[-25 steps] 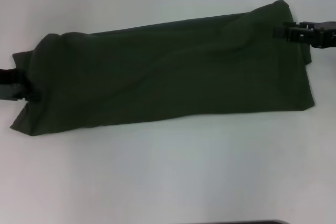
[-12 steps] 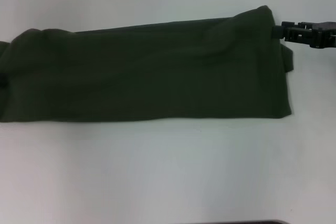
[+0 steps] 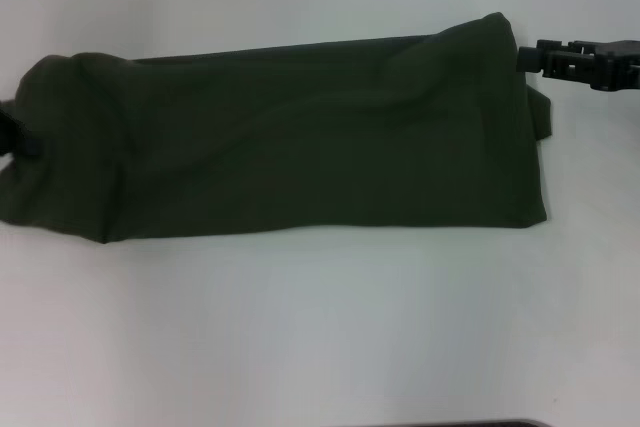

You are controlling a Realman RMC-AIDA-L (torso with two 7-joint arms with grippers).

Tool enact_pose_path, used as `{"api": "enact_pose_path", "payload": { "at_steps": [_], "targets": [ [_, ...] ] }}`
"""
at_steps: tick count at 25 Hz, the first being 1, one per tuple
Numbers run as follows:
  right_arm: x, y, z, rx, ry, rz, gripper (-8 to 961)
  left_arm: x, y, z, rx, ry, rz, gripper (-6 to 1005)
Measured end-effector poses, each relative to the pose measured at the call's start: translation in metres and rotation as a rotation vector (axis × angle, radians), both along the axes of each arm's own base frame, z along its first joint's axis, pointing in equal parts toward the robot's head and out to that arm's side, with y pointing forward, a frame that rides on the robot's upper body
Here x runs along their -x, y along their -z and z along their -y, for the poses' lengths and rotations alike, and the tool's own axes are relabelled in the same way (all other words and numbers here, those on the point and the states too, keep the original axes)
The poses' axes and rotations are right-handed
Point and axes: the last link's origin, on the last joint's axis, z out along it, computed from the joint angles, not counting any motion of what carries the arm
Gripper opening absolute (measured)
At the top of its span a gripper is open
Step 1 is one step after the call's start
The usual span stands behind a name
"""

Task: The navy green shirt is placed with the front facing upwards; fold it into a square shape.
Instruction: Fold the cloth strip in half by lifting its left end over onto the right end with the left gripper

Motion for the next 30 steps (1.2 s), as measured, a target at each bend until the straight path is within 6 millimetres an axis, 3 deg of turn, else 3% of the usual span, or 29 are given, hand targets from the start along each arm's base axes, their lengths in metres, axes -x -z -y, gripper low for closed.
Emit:
{"api": "enact_pose_path", "payload": {
  "at_steps": [4,14,25,30],
  "targets": [
    [0.002,0.000,-0.002,0.000,-0.005,0.000,521,-0.011,0.003,0.001,0.003,0.066,0.079,32],
    [0.002,0.001,-0.001,0.002,-0.005,-0.001,522,-0.009,0.005,0.003,0.011,0.064,0.090,31],
    [0.002,0.001,-0.002,0.001,-0.006,-0.001,520,0.012,-0.036,0.018,-0.107,-0.016,0.041,32],
    [0.003,0.001,-0.002,0.001,-0.007,-0.002,521,0.010,-0.035,0.021,-0.091,0.012,0.061,31]
  ]
}}
